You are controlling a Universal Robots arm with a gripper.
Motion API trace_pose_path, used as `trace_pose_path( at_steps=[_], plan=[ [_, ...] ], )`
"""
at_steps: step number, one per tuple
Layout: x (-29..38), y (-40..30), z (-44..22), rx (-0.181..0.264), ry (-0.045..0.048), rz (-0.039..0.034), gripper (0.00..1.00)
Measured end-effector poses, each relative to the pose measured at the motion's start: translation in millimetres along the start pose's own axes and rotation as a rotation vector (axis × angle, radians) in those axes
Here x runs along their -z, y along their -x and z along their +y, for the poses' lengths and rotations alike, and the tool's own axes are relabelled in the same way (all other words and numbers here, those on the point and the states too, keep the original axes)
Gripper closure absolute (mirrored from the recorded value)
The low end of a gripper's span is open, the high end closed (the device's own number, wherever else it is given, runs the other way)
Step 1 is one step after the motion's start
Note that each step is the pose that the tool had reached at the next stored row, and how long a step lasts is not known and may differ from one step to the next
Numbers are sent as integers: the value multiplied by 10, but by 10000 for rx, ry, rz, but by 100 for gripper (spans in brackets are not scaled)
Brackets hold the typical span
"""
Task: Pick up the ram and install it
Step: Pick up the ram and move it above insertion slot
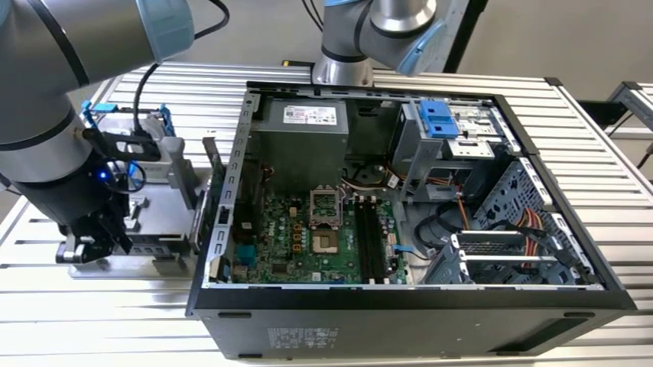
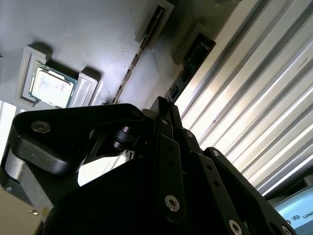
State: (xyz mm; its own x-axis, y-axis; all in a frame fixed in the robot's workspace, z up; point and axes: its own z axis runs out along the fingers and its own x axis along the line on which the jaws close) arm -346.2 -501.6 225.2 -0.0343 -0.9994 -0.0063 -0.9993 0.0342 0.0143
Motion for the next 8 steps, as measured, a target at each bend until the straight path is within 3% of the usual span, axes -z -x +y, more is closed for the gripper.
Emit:
trace_pose_path(
  at_steps=[8],
  plan=[
    [26,0,0,0,-2,-2,100]
  ],
)
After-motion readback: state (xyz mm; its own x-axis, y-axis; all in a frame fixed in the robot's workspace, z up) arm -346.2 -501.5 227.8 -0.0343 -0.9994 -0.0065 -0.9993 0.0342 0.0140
